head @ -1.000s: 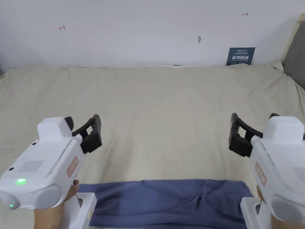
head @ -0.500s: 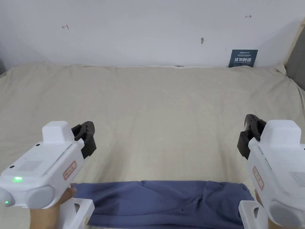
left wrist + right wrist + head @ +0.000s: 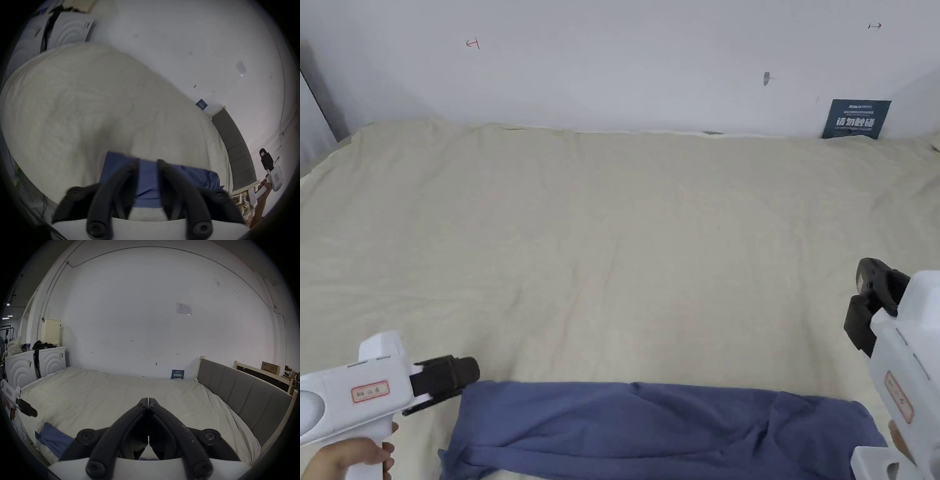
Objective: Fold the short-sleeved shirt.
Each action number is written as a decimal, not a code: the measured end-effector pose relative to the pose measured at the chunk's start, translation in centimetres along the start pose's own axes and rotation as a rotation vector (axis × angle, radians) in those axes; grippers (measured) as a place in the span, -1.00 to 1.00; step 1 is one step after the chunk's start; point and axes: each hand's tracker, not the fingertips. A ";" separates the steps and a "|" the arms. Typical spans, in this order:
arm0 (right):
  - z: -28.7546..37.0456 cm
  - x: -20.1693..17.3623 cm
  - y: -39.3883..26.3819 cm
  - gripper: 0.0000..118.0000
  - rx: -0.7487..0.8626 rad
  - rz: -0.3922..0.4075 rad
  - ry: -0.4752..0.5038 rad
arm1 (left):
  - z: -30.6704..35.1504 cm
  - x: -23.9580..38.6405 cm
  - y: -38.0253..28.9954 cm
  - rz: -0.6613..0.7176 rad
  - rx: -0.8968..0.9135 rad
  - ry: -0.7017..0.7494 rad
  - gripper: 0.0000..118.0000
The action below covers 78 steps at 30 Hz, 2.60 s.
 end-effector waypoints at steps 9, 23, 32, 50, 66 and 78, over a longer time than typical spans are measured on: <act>-1.5 -1.1 -1.4 -0.98 -0.075 0.010 0.007 | -5.3 -4.1 -2.4 0.047 -0.149 0.056 0.69; -1.5 -0.5 -2.4 -0.98 -0.119 -0.029 0.007 | -6.7 -1.5 -3.9 -0.088 -0.107 0.123 -0.86; -0.6 0.4 -1.6 -0.98 -0.077 -0.043 0.017 | -0.8 -0.8 0.7 -0.157 0.016 0.187 -0.87; 1.7 1.7 -2.9 -0.98 -0.066 -0.087 0.045 | -5.7 12.6 -4.9 -0.254 -0.204 0.086 -0.87; 3.2 5.1 -3.4 -0.98 -0.075 -0.087 -0.013 | -14.7 21.5 -11.3 -0.331 -0.291 0.048 0.99; 2.9 4.0 -3.6 -0.98 -0.086 -0.091 0.018 | -7.4 19.8 -9.5 -0.464 0.041 0.088 0.20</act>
